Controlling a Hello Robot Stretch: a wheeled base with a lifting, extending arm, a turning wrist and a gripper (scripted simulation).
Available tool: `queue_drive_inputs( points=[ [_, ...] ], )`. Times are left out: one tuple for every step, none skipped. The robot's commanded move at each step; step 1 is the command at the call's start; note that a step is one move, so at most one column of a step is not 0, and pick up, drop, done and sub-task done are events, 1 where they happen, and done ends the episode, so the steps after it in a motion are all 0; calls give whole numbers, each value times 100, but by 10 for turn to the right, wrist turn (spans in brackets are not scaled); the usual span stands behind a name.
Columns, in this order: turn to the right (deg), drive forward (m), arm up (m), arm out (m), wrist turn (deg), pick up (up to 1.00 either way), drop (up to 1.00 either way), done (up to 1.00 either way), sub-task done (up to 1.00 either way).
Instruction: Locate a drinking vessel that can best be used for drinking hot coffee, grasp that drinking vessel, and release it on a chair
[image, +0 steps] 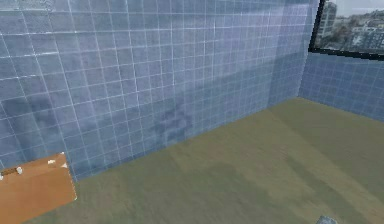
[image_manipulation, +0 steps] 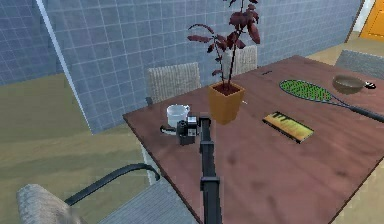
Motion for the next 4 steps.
queue_drive_inputs(
  points=[
    [0, 0, 10, 0, 0, 0, 0, 0, 0],
    [0, 0, 22, 0, 0, 0, 0, 0, 0],
    [0, 0, 0, 0, -450, 0, 0, 0, 0],
    [0, 0, 0, 0, -450, 0, 0, 0, 0]
  ],
)
